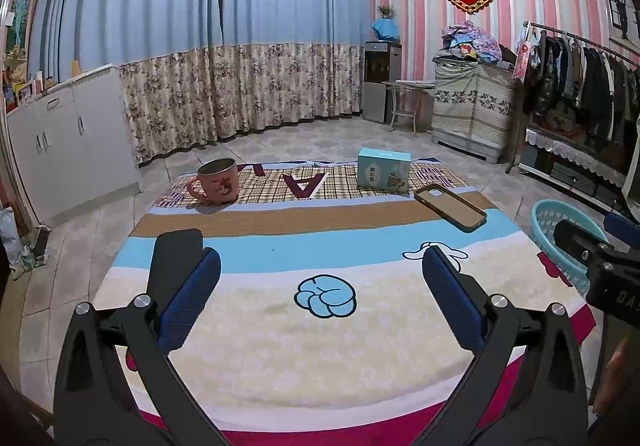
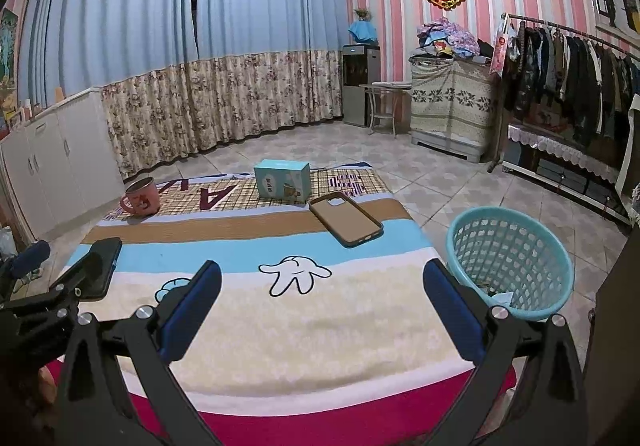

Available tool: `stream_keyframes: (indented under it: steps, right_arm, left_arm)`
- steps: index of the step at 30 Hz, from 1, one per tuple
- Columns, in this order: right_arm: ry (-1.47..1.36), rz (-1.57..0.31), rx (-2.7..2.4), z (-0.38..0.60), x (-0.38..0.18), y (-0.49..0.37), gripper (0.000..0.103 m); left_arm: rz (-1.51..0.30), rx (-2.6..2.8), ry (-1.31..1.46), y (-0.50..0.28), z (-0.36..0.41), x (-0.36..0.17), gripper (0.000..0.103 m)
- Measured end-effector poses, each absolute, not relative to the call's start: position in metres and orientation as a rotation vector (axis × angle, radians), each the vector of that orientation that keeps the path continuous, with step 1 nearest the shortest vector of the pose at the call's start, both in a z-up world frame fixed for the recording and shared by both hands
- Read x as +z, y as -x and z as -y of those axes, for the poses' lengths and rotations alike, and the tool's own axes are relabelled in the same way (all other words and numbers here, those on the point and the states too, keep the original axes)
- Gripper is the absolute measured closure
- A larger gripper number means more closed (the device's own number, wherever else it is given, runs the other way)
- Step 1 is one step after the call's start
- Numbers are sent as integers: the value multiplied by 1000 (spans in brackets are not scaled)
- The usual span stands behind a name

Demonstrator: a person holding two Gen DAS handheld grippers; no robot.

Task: Collect trash

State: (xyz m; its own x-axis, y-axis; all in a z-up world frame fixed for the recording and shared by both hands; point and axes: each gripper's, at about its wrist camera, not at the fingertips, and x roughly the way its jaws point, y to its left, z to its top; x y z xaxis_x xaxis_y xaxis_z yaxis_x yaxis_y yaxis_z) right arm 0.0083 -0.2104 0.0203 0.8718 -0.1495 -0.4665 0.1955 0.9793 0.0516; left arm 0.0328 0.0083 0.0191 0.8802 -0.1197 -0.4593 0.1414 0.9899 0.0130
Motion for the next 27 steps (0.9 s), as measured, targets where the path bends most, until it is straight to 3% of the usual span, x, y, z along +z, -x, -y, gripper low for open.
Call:
stream_keyframes:
  steps: [27]
  right_arm:
    - [-109,-478,-195,217,17,-7,4]
  left_arm:
    - [-481,-152,-52,-34,-2,16,5]
